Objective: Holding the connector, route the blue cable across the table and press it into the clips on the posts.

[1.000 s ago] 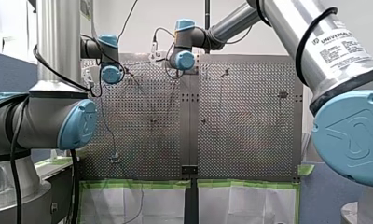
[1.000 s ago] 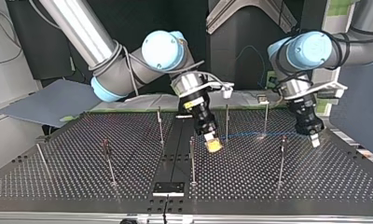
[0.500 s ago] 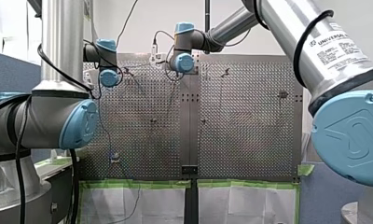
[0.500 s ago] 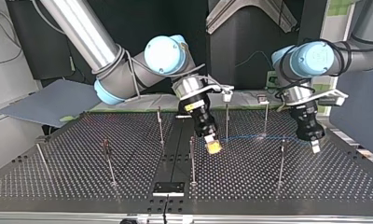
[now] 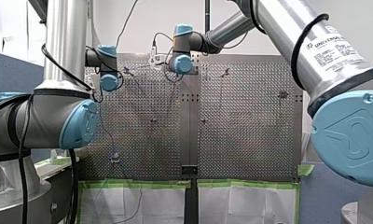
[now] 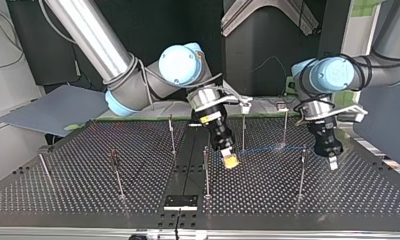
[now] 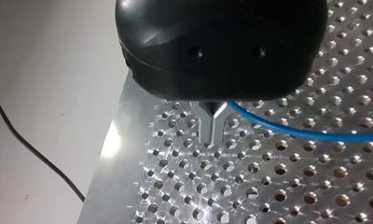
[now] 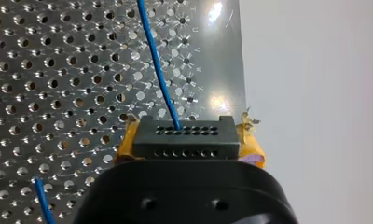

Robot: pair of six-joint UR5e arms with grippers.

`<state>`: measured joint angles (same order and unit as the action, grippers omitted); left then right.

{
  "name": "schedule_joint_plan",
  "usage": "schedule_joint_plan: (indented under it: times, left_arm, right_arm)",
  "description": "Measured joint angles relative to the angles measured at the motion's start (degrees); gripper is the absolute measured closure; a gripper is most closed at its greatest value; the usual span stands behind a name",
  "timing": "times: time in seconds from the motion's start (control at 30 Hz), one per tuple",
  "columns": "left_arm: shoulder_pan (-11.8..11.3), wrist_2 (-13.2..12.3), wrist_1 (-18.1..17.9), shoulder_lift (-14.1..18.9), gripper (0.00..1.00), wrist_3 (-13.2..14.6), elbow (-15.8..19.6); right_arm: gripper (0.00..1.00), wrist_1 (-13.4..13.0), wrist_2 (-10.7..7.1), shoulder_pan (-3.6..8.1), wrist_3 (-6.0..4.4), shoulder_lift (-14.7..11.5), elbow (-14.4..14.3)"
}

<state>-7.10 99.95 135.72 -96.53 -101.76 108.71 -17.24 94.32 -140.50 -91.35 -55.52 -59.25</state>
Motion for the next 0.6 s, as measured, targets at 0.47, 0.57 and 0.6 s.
schedule_joint_plan:
  times: [0.47,0.57,0.6]
  left_arm:
    - [-0.5,-2.0,-2.4,-4.3,1.0,-2.2,-2.4]
    - [-0.7,-2.1,-2.3,-4.3,1.0,-2.3,-2.3]
    - [-0.7,-2.1,-2.3,-4.3,1.0,-2.4,-2.3]
  right_arm:
    - [1.0,0.4,0.92,0.66,-0.08,1.1,1.9]
    - [1.0,0.4,0.95,0.55,-0.07,1.5,2.3]
    - [1.0,0.5,0.94,0.47,-0.08,1.6,2.4]
